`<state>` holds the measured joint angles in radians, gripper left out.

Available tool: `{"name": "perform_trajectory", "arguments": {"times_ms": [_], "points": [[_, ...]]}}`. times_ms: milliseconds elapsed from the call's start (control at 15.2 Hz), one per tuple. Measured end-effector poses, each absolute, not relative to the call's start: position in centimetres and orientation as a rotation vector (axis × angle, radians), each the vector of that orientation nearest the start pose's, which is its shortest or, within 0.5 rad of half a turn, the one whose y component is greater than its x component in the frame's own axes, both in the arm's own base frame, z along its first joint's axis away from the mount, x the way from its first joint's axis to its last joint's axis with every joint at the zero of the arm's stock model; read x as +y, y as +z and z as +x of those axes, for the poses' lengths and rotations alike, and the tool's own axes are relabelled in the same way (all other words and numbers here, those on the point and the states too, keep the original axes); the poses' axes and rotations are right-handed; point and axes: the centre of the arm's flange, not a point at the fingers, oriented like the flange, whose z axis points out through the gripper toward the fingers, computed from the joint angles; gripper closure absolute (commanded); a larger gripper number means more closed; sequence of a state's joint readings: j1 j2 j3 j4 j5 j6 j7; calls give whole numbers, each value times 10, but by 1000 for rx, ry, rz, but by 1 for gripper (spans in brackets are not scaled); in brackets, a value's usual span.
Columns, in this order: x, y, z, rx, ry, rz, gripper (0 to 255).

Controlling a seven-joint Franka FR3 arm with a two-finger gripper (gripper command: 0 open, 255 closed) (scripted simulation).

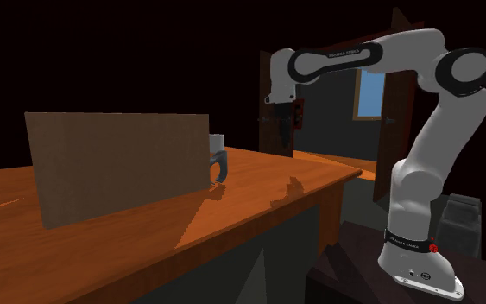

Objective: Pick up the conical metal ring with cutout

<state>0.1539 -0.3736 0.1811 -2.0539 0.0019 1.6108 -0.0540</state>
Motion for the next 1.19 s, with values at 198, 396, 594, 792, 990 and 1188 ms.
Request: {"name": "perform_trajectory", "arguments": {"times_ms": [198,396,594,792,990,1188], "points": [[184,581,420,-699,92,-3125,0],[217,580,438,-799,77,-3089,0],[255,580,451,-897,64,-3050,0],[291,582,462,-993,50,-3008,0],[326,585,468,-1089,37,-2962,0],[365,588,472,-1182,22,-2913,0]]}}
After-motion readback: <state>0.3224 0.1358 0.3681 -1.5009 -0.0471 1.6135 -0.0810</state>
